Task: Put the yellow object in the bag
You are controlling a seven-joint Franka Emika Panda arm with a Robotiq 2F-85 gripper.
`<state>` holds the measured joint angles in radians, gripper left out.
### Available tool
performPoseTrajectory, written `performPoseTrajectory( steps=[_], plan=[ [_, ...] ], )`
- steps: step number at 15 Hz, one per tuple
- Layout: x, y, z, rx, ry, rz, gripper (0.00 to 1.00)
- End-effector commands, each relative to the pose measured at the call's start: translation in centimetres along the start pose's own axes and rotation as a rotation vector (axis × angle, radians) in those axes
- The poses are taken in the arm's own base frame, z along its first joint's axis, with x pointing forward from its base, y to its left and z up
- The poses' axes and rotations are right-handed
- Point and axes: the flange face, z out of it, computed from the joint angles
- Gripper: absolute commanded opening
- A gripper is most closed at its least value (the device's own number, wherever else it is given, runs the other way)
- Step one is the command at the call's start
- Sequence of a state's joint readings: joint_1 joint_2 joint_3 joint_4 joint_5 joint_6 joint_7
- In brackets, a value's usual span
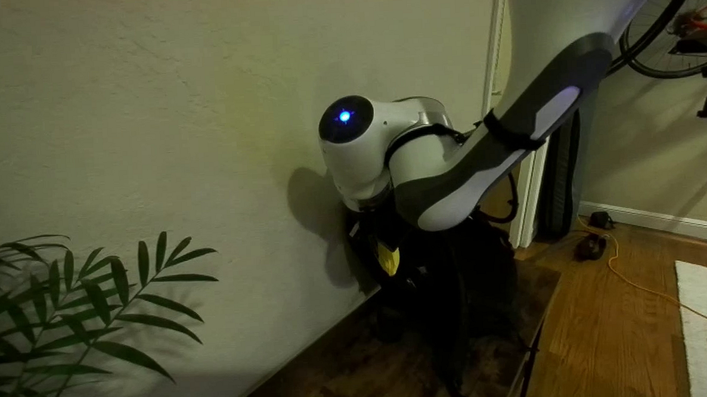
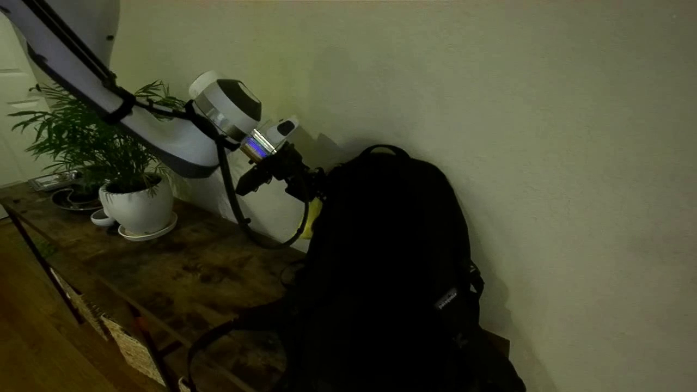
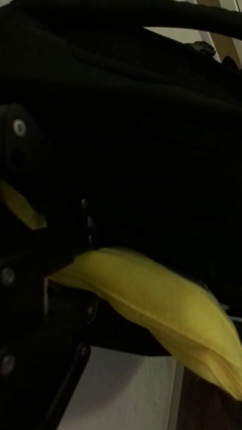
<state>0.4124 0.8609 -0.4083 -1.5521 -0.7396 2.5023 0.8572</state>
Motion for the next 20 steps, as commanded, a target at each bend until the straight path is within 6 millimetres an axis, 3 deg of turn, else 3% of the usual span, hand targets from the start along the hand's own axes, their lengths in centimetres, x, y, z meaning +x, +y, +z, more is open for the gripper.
performPoseTrajectory(
  steps=[1,5,6,14,16,20],
  plan=[
    [0.5,0.5,1.8,-0.11,0.084,-0.018,0.06],
    [-0.4,-0.2,3.5,-0.169,0.119,-0.036,0.07],
    [-0.6,-0.4,3.8,-0.185,0.128,-0.04,0.44],
    [-0.6,-0.8,3.6,-0.242,0.155,-0.05,0.95],
    [-0.5,-0.9,3.4,-0.246,0.154,-0.056,1.0],
    [-0.6,-0.9,2.4,-0.237,0.047,-0.072,1.0]
  ],
)
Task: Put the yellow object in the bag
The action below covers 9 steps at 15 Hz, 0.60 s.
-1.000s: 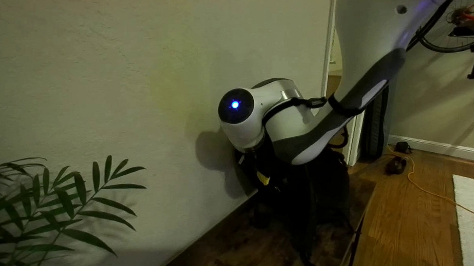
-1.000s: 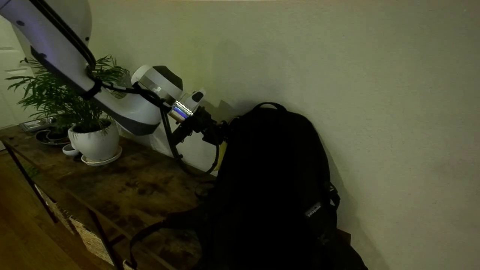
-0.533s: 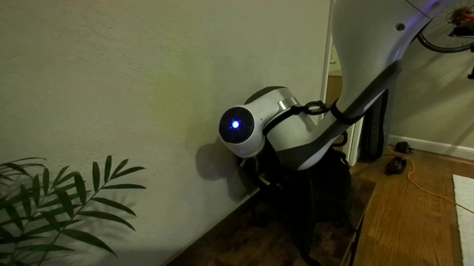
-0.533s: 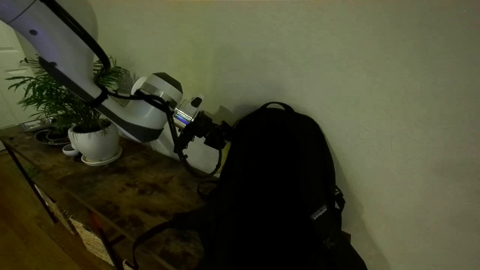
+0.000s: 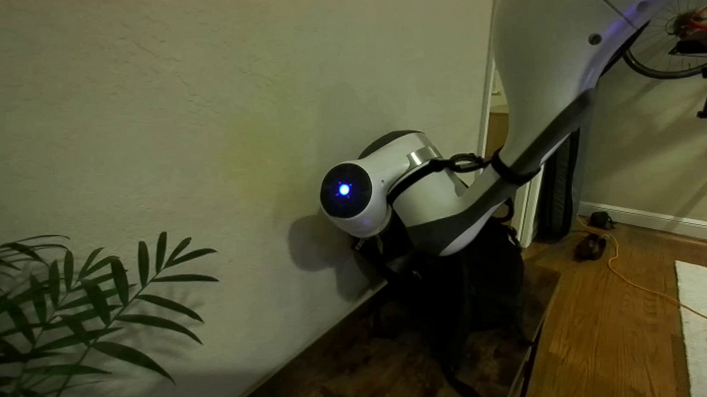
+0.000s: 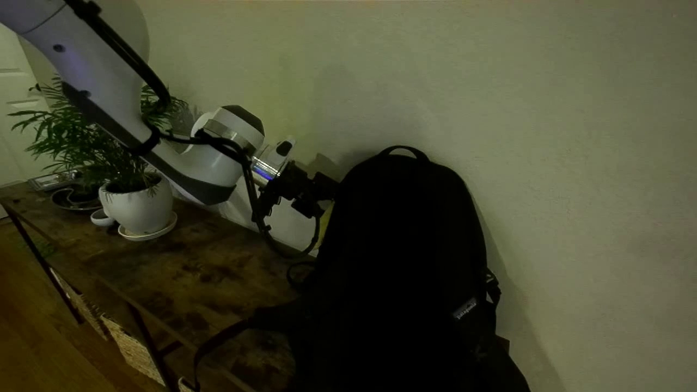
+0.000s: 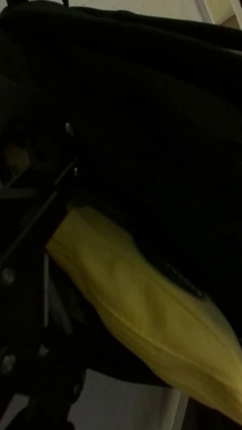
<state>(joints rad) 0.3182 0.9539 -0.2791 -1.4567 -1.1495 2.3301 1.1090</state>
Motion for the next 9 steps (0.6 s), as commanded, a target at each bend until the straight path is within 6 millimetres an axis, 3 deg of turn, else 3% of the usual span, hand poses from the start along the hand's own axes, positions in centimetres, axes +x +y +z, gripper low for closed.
performPoseTrajectory(
  steps=[1,9],
  plan=[
    [1.2,1.9,-1.2,-0.037,-0.072,-0.043,1.0],
    [3.4,2.9,-2.2,-0.085,-0.119,-0.143,1.0]
  ],
)
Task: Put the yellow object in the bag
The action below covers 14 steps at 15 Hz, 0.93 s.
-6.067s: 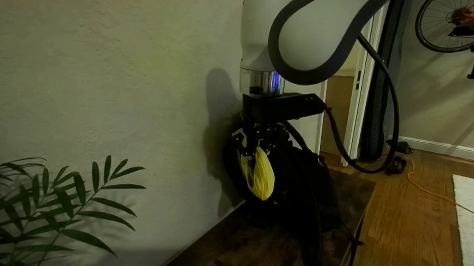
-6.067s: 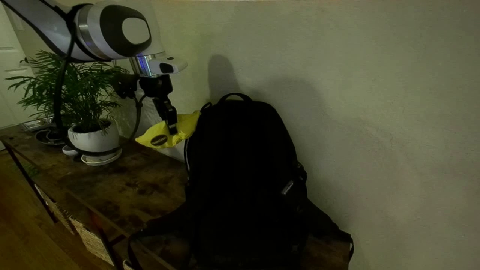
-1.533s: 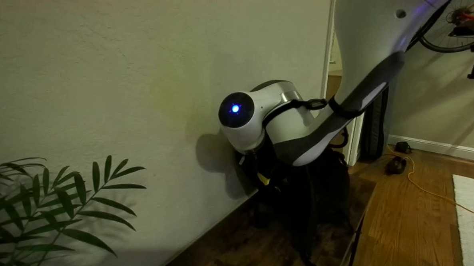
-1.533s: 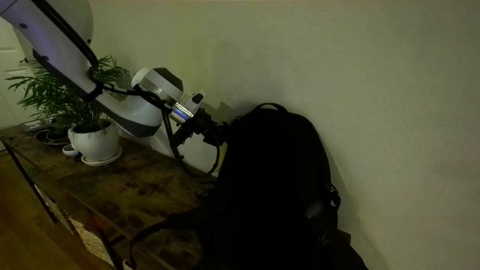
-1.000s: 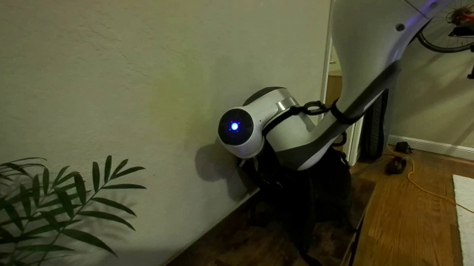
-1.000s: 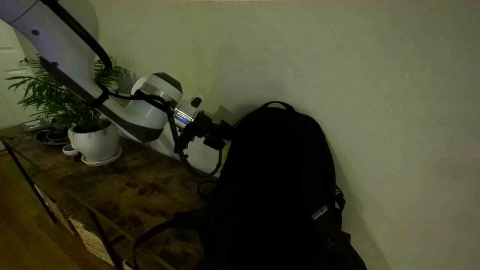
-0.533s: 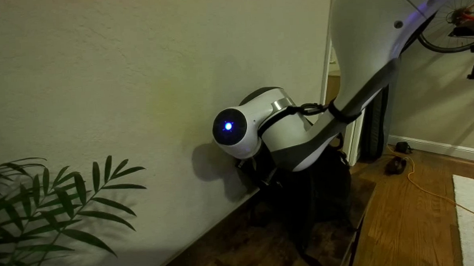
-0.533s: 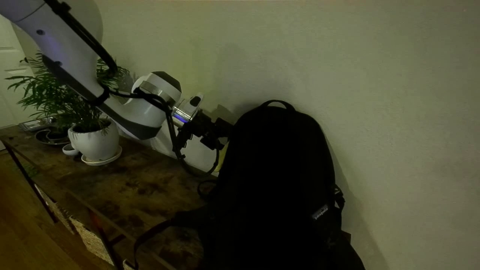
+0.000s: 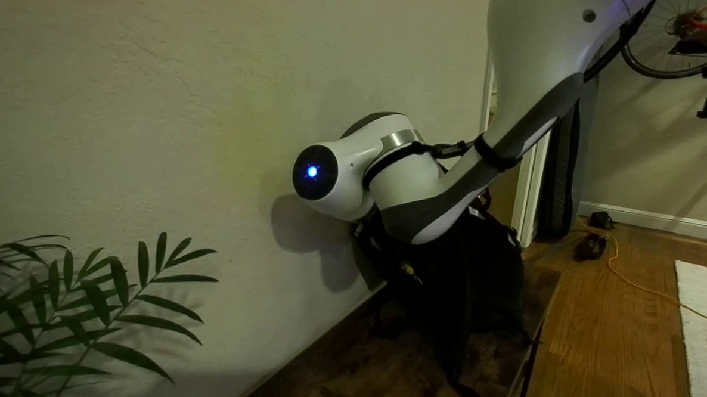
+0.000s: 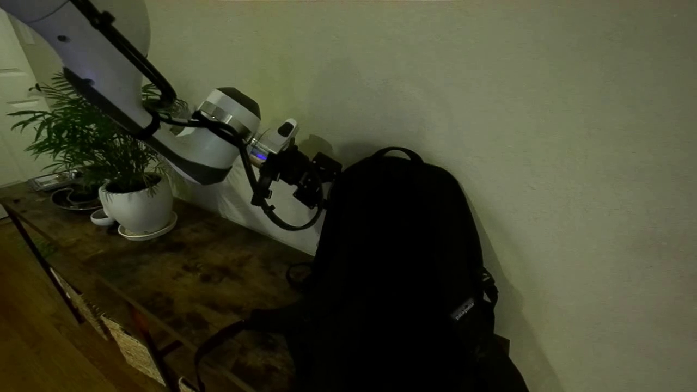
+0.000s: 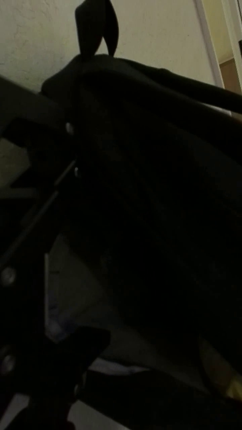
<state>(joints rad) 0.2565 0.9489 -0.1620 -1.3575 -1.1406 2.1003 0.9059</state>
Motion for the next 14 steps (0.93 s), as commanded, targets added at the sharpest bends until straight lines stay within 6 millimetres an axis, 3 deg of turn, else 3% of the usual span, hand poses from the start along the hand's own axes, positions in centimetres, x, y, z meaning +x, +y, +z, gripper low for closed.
performPoseTrajectory(
  steps=[1,7,14],
  plan=[
    [0.7,1.5,-1.3,0.03,-0.034,-0.031,1.0],
    [2.2,2.0,-5.8,0.351,-0.16,-0.002,1.0],
    [2.9,5.6,-11.4,0.685,-0.306,0.009,1.0]
  ],
)
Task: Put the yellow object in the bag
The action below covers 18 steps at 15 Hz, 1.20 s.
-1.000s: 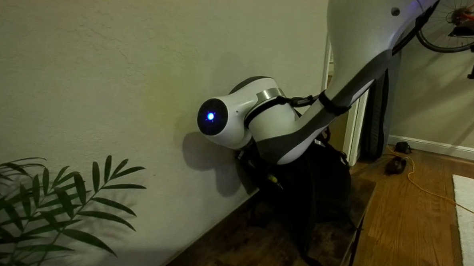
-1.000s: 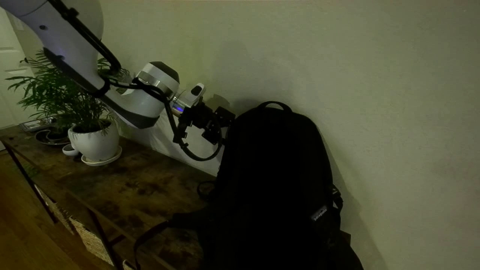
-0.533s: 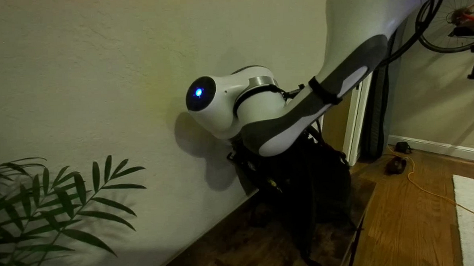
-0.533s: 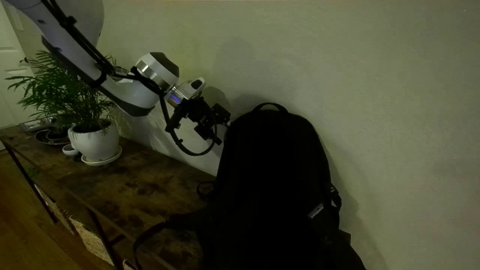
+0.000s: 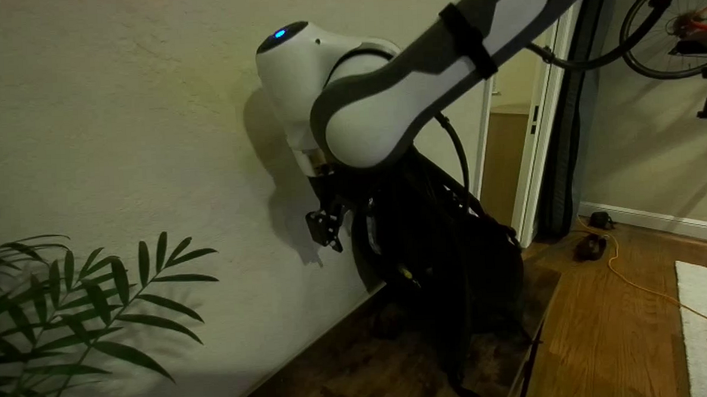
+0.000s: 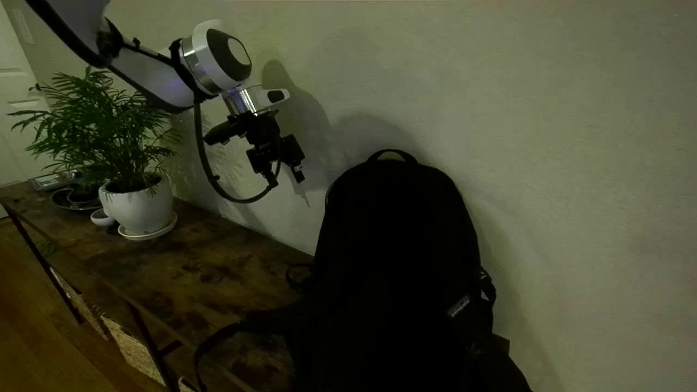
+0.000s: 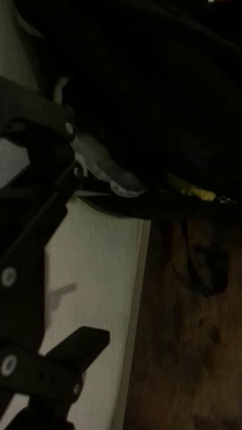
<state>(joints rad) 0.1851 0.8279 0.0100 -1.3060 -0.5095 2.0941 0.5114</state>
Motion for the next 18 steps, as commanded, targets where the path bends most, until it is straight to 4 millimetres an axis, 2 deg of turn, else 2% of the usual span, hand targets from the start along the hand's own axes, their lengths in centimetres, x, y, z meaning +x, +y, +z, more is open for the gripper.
performPoseTrajectory(
  steps=[1,6,12,13,18],
  plan=[
    [-1.5,1.4,-3.5,0.149,-0.087,-0.007,1.0],
    [-4.1,2.1,-7.3,0.286,-0.16,0.046,1.0],
    [-7.9,2.4,-9.3,0.366,-0.223,0.087,1.0],
    [-5.2,1.4,-8.3,0.344,-0.188,0.083,1.0],
    [-5.3,1.2,-8.1,0.345,-0.192,0.083,1.0]
  ],
)
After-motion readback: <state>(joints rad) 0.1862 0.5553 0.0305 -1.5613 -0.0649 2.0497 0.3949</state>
